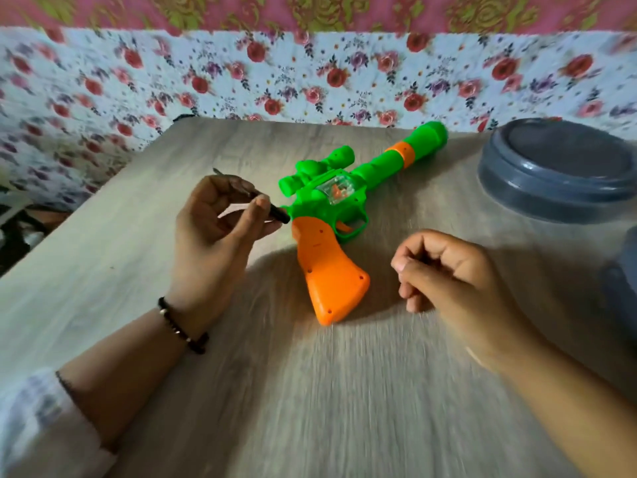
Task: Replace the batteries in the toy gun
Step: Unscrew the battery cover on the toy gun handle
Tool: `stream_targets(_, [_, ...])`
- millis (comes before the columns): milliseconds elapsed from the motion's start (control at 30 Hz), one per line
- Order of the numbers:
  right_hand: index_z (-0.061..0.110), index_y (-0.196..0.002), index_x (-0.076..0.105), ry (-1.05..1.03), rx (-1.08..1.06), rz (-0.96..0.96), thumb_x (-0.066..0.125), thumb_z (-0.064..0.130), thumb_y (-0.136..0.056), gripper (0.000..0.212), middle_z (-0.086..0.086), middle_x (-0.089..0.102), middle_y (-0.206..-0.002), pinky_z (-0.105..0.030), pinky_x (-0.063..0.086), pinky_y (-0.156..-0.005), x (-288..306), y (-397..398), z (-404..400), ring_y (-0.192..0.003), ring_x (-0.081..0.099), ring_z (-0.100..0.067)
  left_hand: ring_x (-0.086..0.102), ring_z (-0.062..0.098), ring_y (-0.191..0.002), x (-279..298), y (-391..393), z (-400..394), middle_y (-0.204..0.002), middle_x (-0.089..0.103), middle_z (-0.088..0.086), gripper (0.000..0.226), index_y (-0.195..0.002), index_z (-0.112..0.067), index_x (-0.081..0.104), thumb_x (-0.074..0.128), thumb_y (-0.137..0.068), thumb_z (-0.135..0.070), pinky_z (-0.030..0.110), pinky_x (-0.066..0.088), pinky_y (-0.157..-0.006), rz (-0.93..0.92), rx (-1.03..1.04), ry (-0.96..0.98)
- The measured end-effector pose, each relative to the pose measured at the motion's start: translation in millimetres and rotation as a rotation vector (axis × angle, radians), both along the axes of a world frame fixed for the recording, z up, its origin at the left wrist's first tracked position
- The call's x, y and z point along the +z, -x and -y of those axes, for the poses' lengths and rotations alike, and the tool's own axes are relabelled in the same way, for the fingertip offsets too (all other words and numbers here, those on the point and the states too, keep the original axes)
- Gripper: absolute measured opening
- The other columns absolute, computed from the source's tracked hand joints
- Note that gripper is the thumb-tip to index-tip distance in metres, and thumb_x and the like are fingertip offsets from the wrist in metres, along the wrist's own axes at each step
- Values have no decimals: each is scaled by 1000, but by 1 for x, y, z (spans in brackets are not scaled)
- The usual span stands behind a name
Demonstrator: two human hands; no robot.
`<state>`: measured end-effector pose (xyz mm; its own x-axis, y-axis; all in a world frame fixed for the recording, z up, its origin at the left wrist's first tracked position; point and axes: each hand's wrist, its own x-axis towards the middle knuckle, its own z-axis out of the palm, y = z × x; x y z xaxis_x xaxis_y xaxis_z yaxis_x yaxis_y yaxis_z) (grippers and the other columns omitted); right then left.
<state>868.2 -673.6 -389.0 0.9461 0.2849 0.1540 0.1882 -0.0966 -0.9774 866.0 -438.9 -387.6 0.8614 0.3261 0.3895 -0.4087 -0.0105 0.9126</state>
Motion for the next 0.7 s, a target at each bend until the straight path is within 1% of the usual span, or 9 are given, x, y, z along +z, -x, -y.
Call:
stream_targets(100, [14,-70,59,-20,-19,-7,58,17,-78,8,2,52,-55,-20,43,-42,1,2,-3,-51,51,-8,72,19,-77,5,10,8,-81,61,2,14,-86,-13,52,66,-84,-12,31,58,-72,56,-18,-4])
stream_targets(167, [14,-70,59,-11,-42,-9,60,11,-86,16,1,52,-56,-21,43,-42,2,0,-4,-51,51,-9,72,17,-75,7,13,15,-77,63,5,15,-85,-14,52,67,-83,-14,31,58,-69,72,-34,-24])
stream_targets(267, [13,-73,60,-19,-73,67,54,15,-92,20,0,52,-59,-22,45,-44,10,14,-4,-52,51,-10,70,22,-78,11,25,23,-72,65,1,14,-82,-15,55,69,-81,-14,34,52,-68,140,-93,-133])
stream_targets(333, [13,-76,59,-48,-92,98,53,18,-92,17,-3,53,-62,-23,46,-48,12,20,-9,-55,52,-13,68,21,-78,9,27,26,-74,64,4,14,-81,-17,57,71,-79,-16,30,49,-68,162,-142,-212])
stream_targets(433, [14,-81,59,-96,-50,36,53,28,-88,17,-12,55,-69,-27,46,-50,13,26,-21,-58,53,-18,70,19,-85,3,29,26,-85,70,8,12,-84,-21,61,73,-79,-21,32,53,-75,222,-173,-426])
stream_targets(467, [12,-82,59,-119,-23,-3,53,34,-84,23,-14,56,-69,-27,46,-50,13,29,-23,-57,53,-19,70,17,-86,1,32,27,-86,71,3,11,-85,-24,62,72,-79,-24,33,53,-77,266,-178,-528])
stream_targets(533, [8,-81,58,-165,31,-82,54,41,-76,34,-11,59,-63,-28,44,-47,14,37,-22,-53,52,-18,65,2,-84,2,35,29,-85,70,-8,11,-86,-26,62,70,-79,-29,24,49,-78,356,-165,-686])
stream_targets(600, [5,-79,55,-194,86,-162,58,36,-76,31,-8,58,-57,-27,43,-43,16,42,-18,-47,51,-17,60,-6,-82,4,36,32,-85,66,-12,15,-87,-27,60,70,-78,-35,22,44,-79,420,-126,-789])
stream_targets(700, [5,-79,55,-214,137,-223,56,15,-88,14,-8,55,-55,-25,41,-41,17,45,-12,-43,47,-16,61,3,-83,3,33,35,-85,67,-14,23,-90,-30,59,68,-76,-45,31,43,-82,433,-75,-870])
